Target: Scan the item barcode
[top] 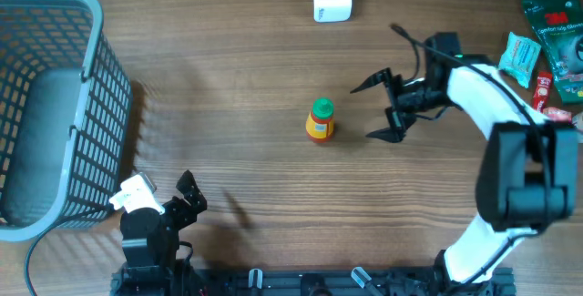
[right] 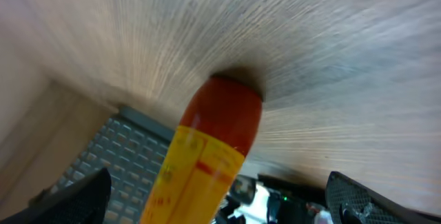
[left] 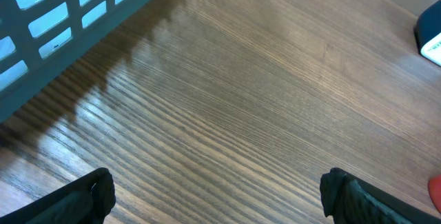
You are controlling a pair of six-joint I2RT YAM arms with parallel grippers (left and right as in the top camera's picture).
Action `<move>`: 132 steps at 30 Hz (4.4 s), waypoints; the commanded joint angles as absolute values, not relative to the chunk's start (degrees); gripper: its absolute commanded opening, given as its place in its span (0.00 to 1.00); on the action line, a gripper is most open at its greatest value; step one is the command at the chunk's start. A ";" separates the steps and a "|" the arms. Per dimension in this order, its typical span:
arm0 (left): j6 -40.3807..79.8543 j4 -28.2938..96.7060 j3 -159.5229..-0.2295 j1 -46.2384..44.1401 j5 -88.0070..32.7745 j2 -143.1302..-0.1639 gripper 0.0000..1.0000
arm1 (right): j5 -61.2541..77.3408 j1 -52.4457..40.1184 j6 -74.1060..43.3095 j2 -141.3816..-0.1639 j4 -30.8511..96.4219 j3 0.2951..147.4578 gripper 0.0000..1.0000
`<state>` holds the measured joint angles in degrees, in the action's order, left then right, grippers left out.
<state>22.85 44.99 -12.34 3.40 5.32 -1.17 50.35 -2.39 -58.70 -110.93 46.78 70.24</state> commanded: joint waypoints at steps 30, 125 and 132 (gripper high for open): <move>22.79 44.88 -12.10 3.44 5.89 -0.86 1.00 | 55.07 -18.74 -66.06 -120.55 27.64 70.00 0.56; 22.79 44.88 -12.10 3.44 5.89 -0.86 1.00 | -9.74 -14.06 -74.70 -136.84 19.35 122.26 0.47; 22.79 44.88 -12.10 3.44 5.89 -0.86 1.00 | -15.64 -1.34 -71.92 -127.35 40.77 122.26 0.47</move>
<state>22.85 44.99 -12.34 3.40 5.32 -1.17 -10.52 -8.14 -73.43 -134.87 36.25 120.57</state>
